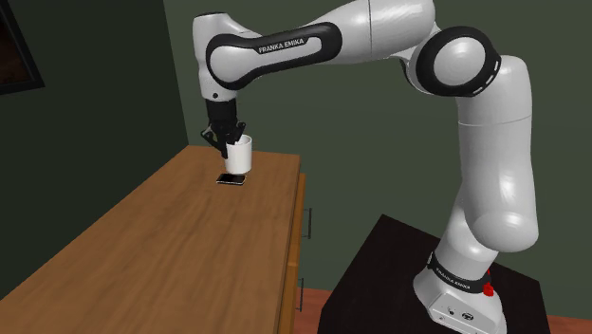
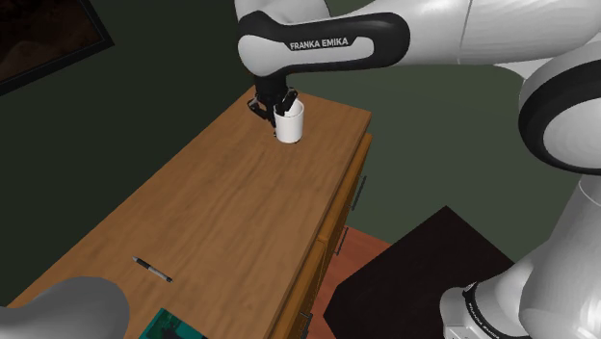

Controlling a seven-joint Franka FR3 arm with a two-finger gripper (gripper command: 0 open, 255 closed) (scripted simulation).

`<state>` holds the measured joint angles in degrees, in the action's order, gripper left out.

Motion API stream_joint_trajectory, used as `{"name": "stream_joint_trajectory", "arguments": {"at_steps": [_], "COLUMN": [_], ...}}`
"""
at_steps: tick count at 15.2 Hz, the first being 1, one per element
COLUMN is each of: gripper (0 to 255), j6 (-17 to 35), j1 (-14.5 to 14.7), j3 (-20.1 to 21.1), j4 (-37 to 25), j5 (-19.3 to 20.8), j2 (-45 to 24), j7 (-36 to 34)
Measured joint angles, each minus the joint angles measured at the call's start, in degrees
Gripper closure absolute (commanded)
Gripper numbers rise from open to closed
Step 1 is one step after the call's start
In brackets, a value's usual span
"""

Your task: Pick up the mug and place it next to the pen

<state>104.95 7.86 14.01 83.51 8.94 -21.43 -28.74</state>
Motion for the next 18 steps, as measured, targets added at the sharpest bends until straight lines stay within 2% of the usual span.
{"name": "stream_joint_trajectory", "arguments": {"at_steps": [9, 18], "gripper": [255, 255], "j6": [-6.18, -5.28], "j1": [0.60, 6.77], "j3": [0.23, 3.58], "j4": [-6.07, -0.42], "j5": [-0.13, -0.01], "j2": [0.11, 4.03], "j7": [0.11, -9.73]}}
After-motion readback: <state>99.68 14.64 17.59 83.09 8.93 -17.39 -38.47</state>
